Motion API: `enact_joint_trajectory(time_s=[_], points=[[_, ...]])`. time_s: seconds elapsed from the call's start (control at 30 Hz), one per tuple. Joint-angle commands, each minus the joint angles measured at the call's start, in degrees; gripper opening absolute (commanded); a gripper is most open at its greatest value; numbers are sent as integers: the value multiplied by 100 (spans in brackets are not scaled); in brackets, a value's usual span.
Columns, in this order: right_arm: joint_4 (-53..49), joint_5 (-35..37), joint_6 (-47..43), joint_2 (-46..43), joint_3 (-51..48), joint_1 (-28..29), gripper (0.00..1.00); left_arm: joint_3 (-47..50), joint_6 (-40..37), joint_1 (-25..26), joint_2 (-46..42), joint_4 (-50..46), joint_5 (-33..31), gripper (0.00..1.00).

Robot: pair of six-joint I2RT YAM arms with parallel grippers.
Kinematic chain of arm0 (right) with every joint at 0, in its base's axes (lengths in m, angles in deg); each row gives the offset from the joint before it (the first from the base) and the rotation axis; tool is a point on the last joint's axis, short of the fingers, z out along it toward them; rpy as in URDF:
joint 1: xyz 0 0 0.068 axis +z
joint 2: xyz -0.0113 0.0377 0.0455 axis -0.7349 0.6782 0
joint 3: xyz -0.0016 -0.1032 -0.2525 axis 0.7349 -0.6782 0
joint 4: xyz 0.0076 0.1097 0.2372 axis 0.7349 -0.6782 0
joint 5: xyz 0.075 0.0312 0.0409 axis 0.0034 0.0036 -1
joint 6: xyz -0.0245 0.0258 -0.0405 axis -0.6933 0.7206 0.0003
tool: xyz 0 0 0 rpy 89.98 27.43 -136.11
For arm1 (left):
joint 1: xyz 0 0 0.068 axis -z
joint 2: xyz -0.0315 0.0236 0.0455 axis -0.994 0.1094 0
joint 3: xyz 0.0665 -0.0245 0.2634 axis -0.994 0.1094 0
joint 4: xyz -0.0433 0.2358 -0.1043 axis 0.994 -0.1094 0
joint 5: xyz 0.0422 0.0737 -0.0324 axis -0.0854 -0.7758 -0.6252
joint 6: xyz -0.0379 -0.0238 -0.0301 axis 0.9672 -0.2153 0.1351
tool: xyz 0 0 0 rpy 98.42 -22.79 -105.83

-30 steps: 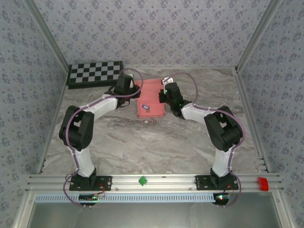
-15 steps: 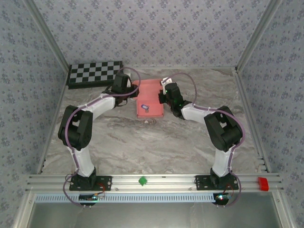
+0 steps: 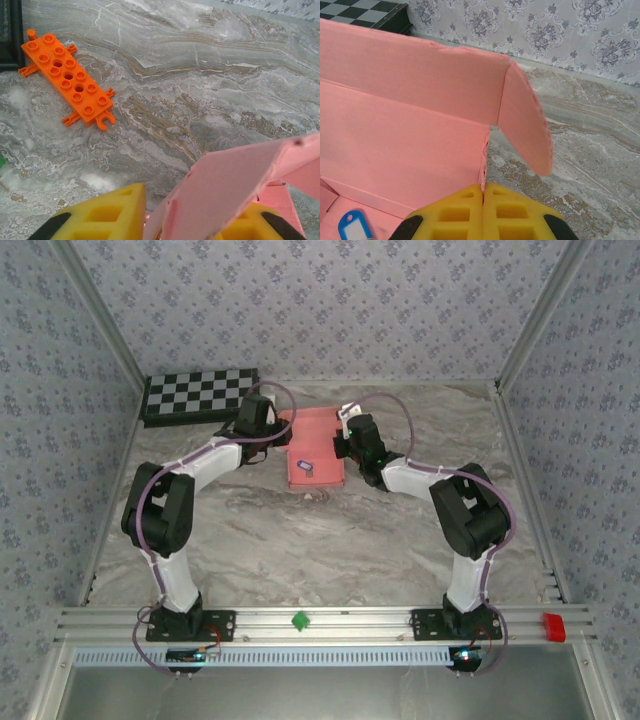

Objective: Fold the paper box

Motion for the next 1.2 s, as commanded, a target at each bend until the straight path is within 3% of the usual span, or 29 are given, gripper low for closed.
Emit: enact_joint_trajectory(time_s=[0.0, 0.47, 0.87, 1.0, 1.17], points=[[-139, 56, -54, -105, 0, 37, 6, 33, -109, -36, -253, -40, 9, 29], [-170, 69, -81, -95, 4, 46, 6, 61, -120, -59, -299, -38, -35, 38], [-196, 69, -112, -81, 35, 52, 6, 61, -144, -96, -343, -15, -21, 38], [-212, 69, -109, -76, 54, 50, 6, 43, -159, -99, -330, 15, 75, 31], [-231, 67, -90, -83, 59, 51, 6, 96, -135, -95, -342, 72, 147, 10]])
